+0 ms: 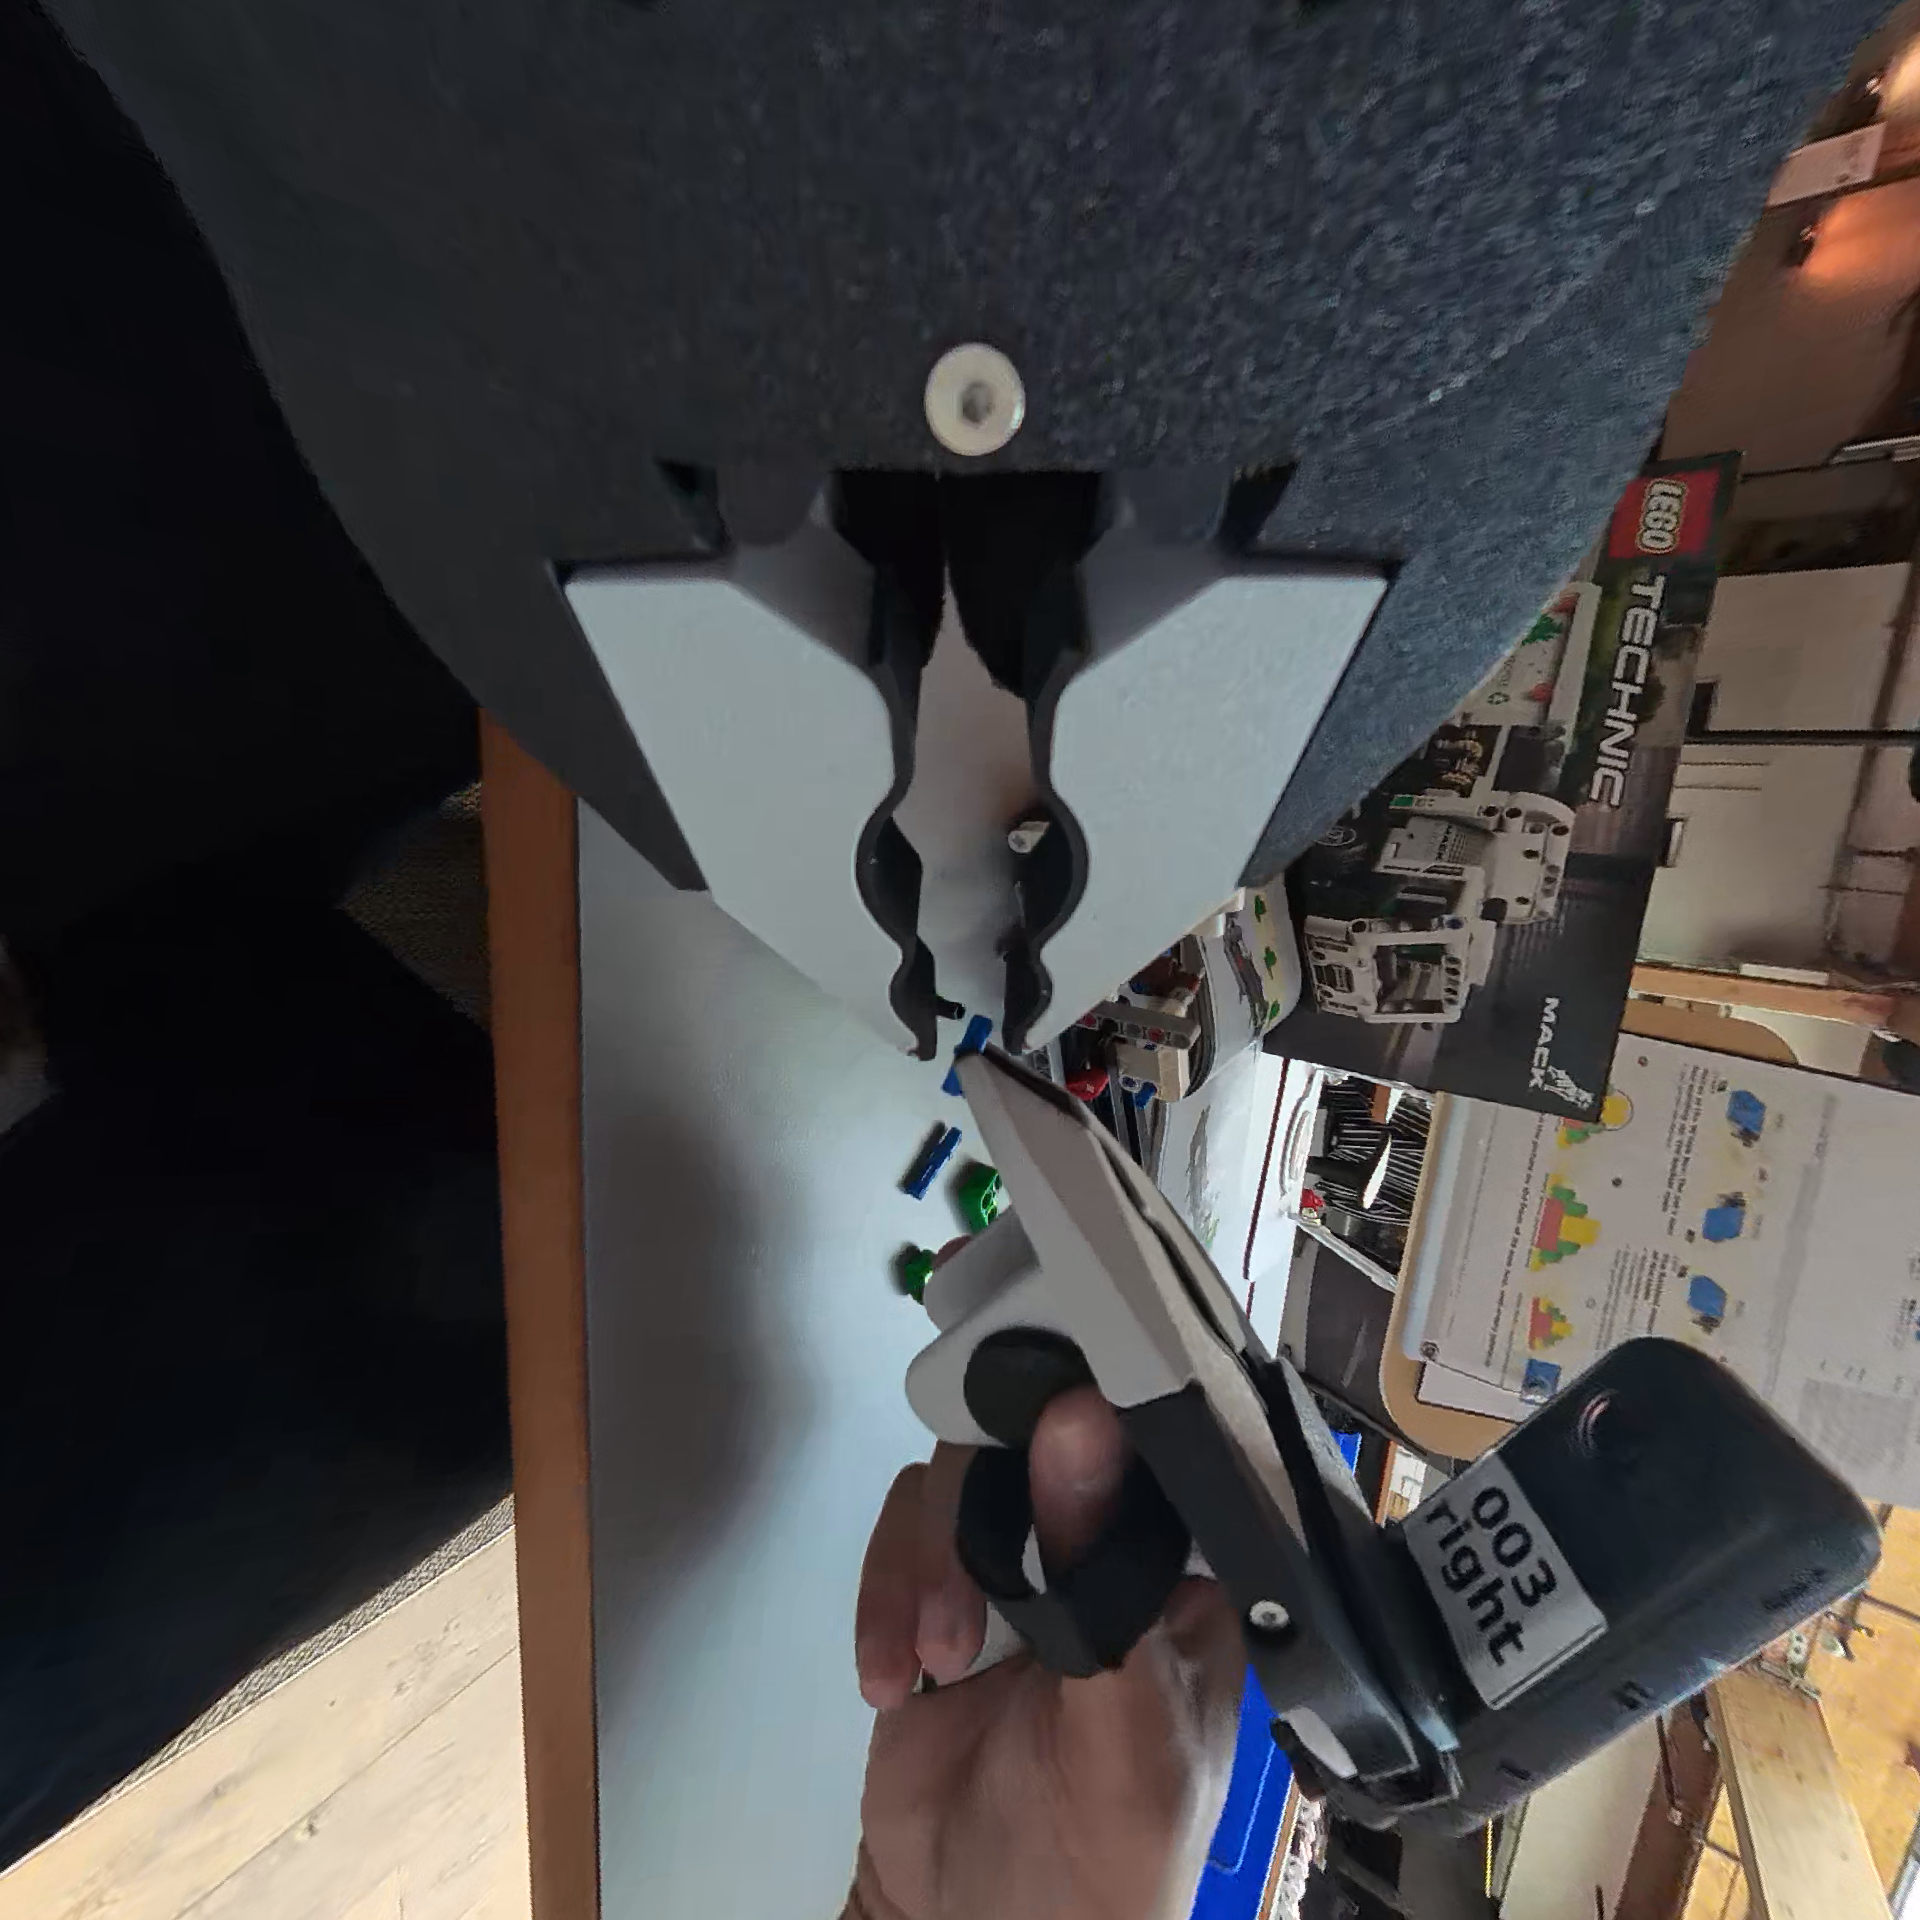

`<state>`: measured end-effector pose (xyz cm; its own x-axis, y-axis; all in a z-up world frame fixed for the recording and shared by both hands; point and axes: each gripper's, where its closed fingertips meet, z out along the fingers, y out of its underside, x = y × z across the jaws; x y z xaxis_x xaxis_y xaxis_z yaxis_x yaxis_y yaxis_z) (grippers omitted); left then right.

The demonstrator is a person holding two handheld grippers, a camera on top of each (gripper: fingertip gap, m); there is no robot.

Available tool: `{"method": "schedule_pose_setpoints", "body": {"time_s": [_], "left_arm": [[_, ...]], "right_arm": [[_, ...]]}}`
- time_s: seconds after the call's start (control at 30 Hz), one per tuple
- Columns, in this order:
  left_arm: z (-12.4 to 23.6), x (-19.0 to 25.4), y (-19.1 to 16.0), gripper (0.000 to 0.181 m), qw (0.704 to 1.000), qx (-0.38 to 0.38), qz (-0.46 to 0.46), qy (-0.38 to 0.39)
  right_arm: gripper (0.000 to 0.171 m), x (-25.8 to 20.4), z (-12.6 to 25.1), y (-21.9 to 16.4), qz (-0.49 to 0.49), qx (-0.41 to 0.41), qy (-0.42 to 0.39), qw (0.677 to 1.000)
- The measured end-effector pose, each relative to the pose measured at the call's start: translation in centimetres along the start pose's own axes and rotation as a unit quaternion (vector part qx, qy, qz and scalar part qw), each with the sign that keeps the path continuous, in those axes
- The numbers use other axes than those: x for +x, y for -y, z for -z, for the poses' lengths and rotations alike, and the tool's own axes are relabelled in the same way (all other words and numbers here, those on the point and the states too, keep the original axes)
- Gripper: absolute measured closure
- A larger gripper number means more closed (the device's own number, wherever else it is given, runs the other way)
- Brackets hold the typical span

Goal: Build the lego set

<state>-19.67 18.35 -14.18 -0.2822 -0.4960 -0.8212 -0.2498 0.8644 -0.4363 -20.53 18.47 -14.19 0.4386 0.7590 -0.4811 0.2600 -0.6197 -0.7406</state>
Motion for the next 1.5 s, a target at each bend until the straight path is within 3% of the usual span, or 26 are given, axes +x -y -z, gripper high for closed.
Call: {"method": "schedule_pose_setpoints", "body": {"time_s": [0.2,0.27,0.37,0.5,0.6,0.7,0.93,1.2,1.3,1.4,1.5], "left_arm": [[-0.7,-0.3,-0.5,0.179,1.000,-0.020,-0.005,0.011],[-0.6,-0.6,-0.4,0.179,1.000,-0.013,0.023,0.011],[-0.6,-1.0,-0.4,0.179,0.994,0.013,0.109,-0.008],[0.1,-1.6,0.3,0.179,0.956,0.098,0.266,-0.069],[0.4,-2.0,0.6,0.179,0.929,0.135,0.329,-0.105],[0.7,-2.1,0.9,0.179,0.917,0.155,0.348,-0.121],[1.2,-1.6,1.8,0.179,0.889,0.187,0.379,-0.174],[2.2,-1.1,3.1,0.179,0.838,0.225,0.421,-0.264],[0.9,-0.9,1.0,0.178,0.861,0.167,0.408,-0.254],[-1.4,-0.5,-3.0,0.160,0.902,0.059,0.365,-0.221],[-2.6,0.3,-4.1,0.157,0.915,0.014,0.325,-0.237]], "right_arm": [[0.168,0.0,0.2,0.1,-0.002,0.013,-0.001,1.000],[0.167,-0.1,0.5,0.4,0.026,0.034,-0.012,0.999],[0.152,-0.3,1.4,0.8,0.107,0.064,-0.050,0.991],[0.146,-0.9,2.0,1.4,0.215,0.108,-0.097,0.966],[0.147,-1.2,2.0,2.2,0.244,0.117,-0.115,0.956],[0.161,-1.6,2.1,3.0,0.271,0.139,-0.123,0.945],[0.166,-2.1,1.3,3.0,0.281,0.129,-0.103,0.945],[0.168,-3.5,1.2,2.7,0.282,0.132,-0.070,0.948],[0.168,-1.7,1.4,2.4,0.242,0.115,-0.110,0.957],[0.168,0.8,2.4,1.3,0.147,0.091,-0.163,0.971],[0.168,3.0,2.8,-0.1,0.084,0.057,-0.219,0.970]]}}
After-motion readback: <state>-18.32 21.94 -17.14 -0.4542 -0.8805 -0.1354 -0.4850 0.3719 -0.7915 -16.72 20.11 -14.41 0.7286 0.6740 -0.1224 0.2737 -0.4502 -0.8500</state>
